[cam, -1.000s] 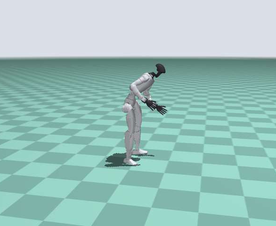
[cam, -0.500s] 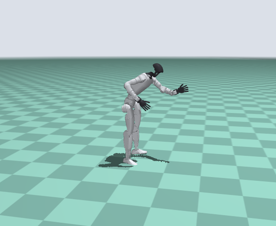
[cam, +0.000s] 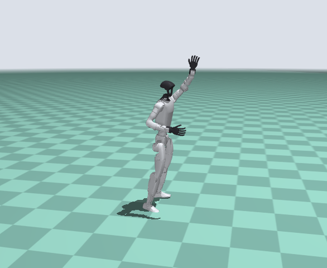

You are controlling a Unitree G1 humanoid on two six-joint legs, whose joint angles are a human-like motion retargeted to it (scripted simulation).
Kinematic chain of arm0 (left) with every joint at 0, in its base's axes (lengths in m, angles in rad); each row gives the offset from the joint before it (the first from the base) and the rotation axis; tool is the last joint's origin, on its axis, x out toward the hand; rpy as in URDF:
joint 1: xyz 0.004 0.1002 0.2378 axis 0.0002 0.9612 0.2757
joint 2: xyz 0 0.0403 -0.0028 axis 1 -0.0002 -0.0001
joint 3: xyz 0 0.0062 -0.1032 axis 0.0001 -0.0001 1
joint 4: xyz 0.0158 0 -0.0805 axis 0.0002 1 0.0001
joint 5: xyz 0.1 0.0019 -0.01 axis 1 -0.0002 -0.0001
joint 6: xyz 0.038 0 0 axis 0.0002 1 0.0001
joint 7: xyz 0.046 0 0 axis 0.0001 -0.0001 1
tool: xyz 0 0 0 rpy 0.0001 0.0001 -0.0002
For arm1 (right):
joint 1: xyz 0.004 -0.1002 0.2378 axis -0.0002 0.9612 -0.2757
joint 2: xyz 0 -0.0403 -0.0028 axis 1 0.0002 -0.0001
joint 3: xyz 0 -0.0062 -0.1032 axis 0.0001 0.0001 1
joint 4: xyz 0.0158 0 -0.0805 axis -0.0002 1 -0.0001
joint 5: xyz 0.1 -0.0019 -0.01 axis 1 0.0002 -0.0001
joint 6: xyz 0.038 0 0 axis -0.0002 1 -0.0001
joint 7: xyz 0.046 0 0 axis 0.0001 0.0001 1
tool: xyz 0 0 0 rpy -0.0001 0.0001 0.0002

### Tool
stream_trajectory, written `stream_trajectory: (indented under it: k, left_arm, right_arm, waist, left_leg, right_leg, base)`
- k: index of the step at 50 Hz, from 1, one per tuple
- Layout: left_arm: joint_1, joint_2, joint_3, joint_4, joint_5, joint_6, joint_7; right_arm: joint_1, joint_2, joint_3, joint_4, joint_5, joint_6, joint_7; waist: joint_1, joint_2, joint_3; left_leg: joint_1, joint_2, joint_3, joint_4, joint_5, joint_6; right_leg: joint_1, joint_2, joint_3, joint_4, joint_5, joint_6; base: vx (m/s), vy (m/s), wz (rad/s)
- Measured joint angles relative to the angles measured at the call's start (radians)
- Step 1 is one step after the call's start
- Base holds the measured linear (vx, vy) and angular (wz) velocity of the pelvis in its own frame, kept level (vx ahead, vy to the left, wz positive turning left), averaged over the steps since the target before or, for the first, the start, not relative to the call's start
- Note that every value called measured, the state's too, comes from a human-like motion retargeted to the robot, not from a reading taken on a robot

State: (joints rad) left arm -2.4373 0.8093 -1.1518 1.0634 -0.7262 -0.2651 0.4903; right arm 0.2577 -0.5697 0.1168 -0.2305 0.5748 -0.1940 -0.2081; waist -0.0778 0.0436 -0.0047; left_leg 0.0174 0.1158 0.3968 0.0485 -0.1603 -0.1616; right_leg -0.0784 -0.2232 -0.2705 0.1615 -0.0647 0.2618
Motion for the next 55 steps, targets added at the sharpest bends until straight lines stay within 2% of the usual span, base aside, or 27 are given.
stream_trajectory:
  k: [11,16,20,25,29,35,40,43,47,50,55]
  left_arm:
    - [-0.17,-0.083,-0.13,0.213,-0.116,0.055,-0.076]
    - [-0.167,-0.101,-0.145,0.229,-0.126,0.051,-0.099]
    - [-0.121,-0.096,-0.163,0.199,-0.101,0.02,-0.105]
    - [-0.006,-0.061,-0.131,0.07,-0.029,-0.045,-0.085]
    - [0.141,-0.013,-0.007,-0.135,0.039,-0.101,-0.019]
    - [0.449,0.051,0.225,-0.503,0.214,-0.15,0.106]
    - [0.7,0.034,0.381,-0.672,0.384,-0.149,0.198]
    - [0.868,-0.012,0.472,-0.706,0.478,-0.168,0.239]
    - [1.023,-0.08,0.57,-0.7,0.519,-0.168,0.291]
    - [1.127,-0.132,0.636,-0.679,0.555,-0.187,0.317]
    - [1.249,-0.229,0.716,-0.598,0.582,-0.226,0.37]
  right_arm:
    - [0.032,-0.024,-0.025,0.007,0.027,0.023,0.015]
    - [0.027,-0.023,-0.027,0.008,0.026,0.028,0.024]
    - [0.018,-0.013,-0.03,0.011,0.027,0.014,0.015]
    - [-0.006,-0.003,-0.018,0.012,0.031,-0.01,0.001]
    - [-0.046,-0.002,0.006,-0.003,0.057,-0.012,0.011]
    - [-0.12,-0.005,0.013,-0.068,0.098,-0.005,0.056]
    - [-0.133,-0.008,-0.032,-0.162,0.101,-0.048,0.039]
    - [-0.098,-0.011,-0.039,-0.231,0.099,-0.13,0.014]
    - [-0.084,-0.03,-0.086,-0.307,0.085,-0.145,-0.024]
    - [-0.068,-0.041,-0.11,-0.366,0.084,-0.183,-0.038]
    - [-0.024,-0.057,-0.144,-0.454,0.093,-0.251,-0.066]
  waist:
    - [0.025,0.014,-0.066]
    - [0.031,0.002,-0.067]
    - [0.04,-0.017,-0.045]
    - [0.041,-0.052,0.032]
    - [0.008,-0.087,0.139]
    - [-0.077,-0.139,0.338]
    - [-0.12,-0.172,0.49]
    - [-0.136,-0.184,0.496]
    - [-0.153,-0.206,0.52]
    - [-0.166,-0.222,0.525]
    - [-0.18,-0.245,0.525]
  left_leg:
    - [0.024,0.002,0.0,-0.011,0.0,-0.008]
    - [0.009,0.006,-0.004,-0.01,0.004,-0.007]
    - [-0.016,0.01,-0.009,-0.004,0.011,-0.001]
    - [-0.056,0.008,-0.026,0.018,0.012,0.026]
    - [-0.102,0.003,-0.058,0.077,-0.018,0.071]
    - [-0.28,0.049,-0.128,0.371,-0.163,0.132]
    - [-0.541,0.112,-0.195,0.746,-0.316,0.147]
    - [-0.776,0.169,-0.217,0.999,-0.375,0.141]
    - [-0.985,0.179,-0.248,1.139,-0.419,0.125]
    - [-1.141,0.203,-0.26,1.275,-0.448,0.107]
    - [-1.36,0.246,-0.275,1.47,-0.486,0.085]
  right_leg:
    - [0.048,0.011,-0.014,-0.052,0.005,0.0]
    - [0.04,0.017,-0.016,-0.063,0.01,0.0]
    - [0.016,0.019,-0.013,-0.058,0.015,0.0]
    - [-0.022,0.01,-0.007,-0.027,0.016,0.0]
    - [-0.059,-0.015,-0.008,0.04,-0.011,-0.014]
    - [-0.187,-0.042,-0.016,0.286,-0.132,-0.097]
    - [-0.411,-0.071,0.001,0.618,-0.268,-0.186]
    - [-0.639,-0.092,0.031,0.853,-0.329,-0.234]
    - [-0.86,-0.087,0.082,0.997,-0.379,-0.28]
    - [-1.02,-0.088,0.12,1.122,-0.421,-0.294]
    - [-1.251,-0.082,0.181,1.301,-0.474,-0.283]
  base:
    - [0.05,0.01,0.0]
    - [-0.01,-0.01,0.01]
    - [-0.09,-0.03,0.03]
    - [-0.16,-0.01,0.11]
    - [-0.22,0.01,0.29]
    - [-0.28,-0.03,0.35]
    - [-0.3,0.01,0.17]
    - [-0.26,0.05,-0.17]
    - [-0.25,0.04,-0.17]
    - [-0.16,0.05,-0.25]
    - [-0.09,0.04,-0.29]
